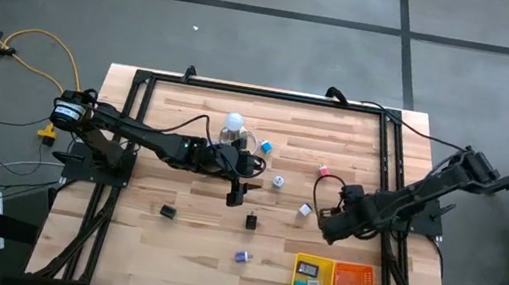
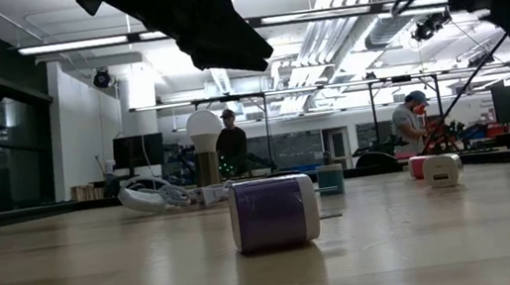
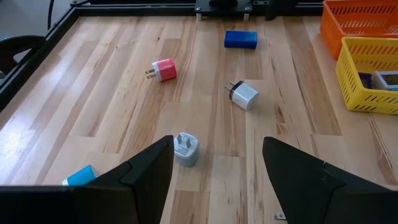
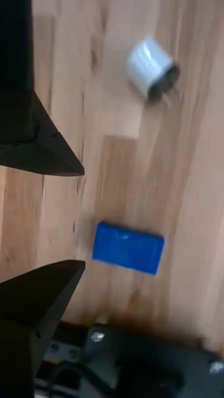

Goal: Pick & Place Office items
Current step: Put the blue digital clock into the yellow basket

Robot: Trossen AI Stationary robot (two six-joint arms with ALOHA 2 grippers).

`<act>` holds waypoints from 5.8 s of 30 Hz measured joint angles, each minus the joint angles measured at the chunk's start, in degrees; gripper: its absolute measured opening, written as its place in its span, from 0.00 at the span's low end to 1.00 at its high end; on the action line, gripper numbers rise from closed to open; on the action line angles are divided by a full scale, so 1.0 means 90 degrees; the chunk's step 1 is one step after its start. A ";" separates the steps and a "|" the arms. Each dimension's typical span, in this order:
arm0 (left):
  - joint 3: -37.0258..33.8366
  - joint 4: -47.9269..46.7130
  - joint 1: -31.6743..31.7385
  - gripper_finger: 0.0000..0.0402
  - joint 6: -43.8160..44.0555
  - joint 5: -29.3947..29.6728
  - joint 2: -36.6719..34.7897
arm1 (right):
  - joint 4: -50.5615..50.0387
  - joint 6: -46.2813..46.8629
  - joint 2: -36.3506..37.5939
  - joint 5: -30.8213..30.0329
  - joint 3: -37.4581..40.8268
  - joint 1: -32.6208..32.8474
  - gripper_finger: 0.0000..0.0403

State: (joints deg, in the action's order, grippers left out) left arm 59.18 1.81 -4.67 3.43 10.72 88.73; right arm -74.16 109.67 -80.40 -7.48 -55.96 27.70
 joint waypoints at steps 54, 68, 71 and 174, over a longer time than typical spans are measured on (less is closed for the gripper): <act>0.0000 0.0179 -0.0002 0.60 -0.0001 0.0000 0.0000 | 0.2637 0.1252 0.0339 0.0330 0.2566 0.0005 0.55; 0.0000 0.0212 0.0000 0.60 -0.0001 0.0000 0.0000 | 0.2612 0.1156 0.0339 0.0225 0.2574 0.0005 0.43; 0.0000 0.0215 -0.0001 0.60 0.0000 0.0001 0.0000 | 0.2603 0.1168 0.0339 0.0221 0.2574 0.0005 0.39; 0.0000 0.0237 -0.0001 0.60 0.0001 0.0000 0.0000 | 0.5026 -0.6067 0.0517 0.0849 0.0034 0.1097 0.35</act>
State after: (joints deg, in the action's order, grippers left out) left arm 59.18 3.95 -4.67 3.44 10.72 88.73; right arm -28.93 55.07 -75.74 0.16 -55.66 37.58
